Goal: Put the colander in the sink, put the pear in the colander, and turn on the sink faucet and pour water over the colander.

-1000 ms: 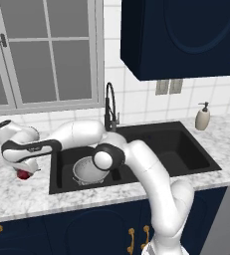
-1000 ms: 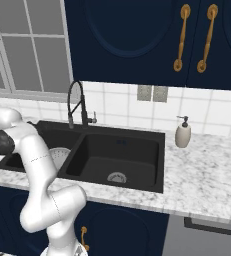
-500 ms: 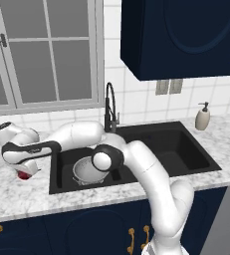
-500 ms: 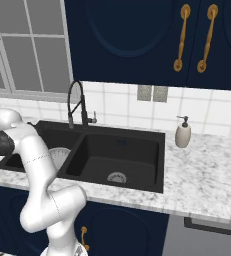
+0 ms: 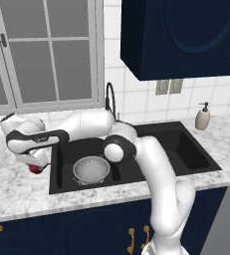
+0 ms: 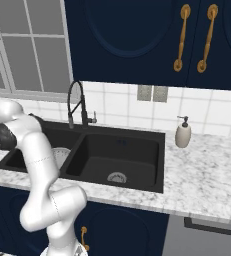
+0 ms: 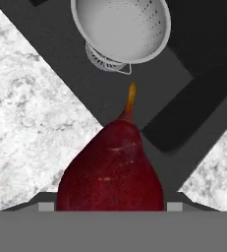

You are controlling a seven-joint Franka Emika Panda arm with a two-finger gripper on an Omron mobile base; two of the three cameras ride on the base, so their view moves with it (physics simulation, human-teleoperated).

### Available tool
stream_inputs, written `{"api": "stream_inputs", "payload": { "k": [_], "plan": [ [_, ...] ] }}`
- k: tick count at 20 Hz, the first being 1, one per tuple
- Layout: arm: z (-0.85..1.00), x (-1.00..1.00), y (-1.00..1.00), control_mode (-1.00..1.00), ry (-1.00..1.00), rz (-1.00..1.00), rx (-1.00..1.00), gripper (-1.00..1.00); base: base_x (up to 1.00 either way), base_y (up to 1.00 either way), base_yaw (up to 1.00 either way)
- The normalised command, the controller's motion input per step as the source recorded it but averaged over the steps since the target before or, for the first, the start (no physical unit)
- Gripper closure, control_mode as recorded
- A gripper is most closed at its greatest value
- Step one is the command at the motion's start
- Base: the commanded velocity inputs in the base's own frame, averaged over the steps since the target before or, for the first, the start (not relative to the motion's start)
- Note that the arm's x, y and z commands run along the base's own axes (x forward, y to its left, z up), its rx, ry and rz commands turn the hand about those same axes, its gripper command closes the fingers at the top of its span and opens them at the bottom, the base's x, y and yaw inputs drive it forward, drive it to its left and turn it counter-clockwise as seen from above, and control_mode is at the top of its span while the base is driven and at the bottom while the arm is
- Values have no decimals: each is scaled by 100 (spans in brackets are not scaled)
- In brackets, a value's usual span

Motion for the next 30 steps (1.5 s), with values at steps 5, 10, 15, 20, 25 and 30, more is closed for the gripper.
{"api": "stream_inputs", "payload": {
  "k": [5, 10, 15, 20, 25, 30],
  "plan": [
    [0, -36, -100, -100, 0, 0, 0, 100, 0, 0, 0],
    [5, 17, -100, -100, -2, 0, 2, 100, 0, 0, 0],
    [7, 39, -96, -100, 0, 0, 7, 100, 0, 0, 0],
    [0, 41, -62, -100, 0, 1, 4, 100, 0, 0, 0],
    [-12, 36, -24, -100, 0, 0, 1, 100, 0, 0, 0],
    [-37, 9, -10, -100, 0, 0, 1, 100, 0, 0, 0]
  ]
}}
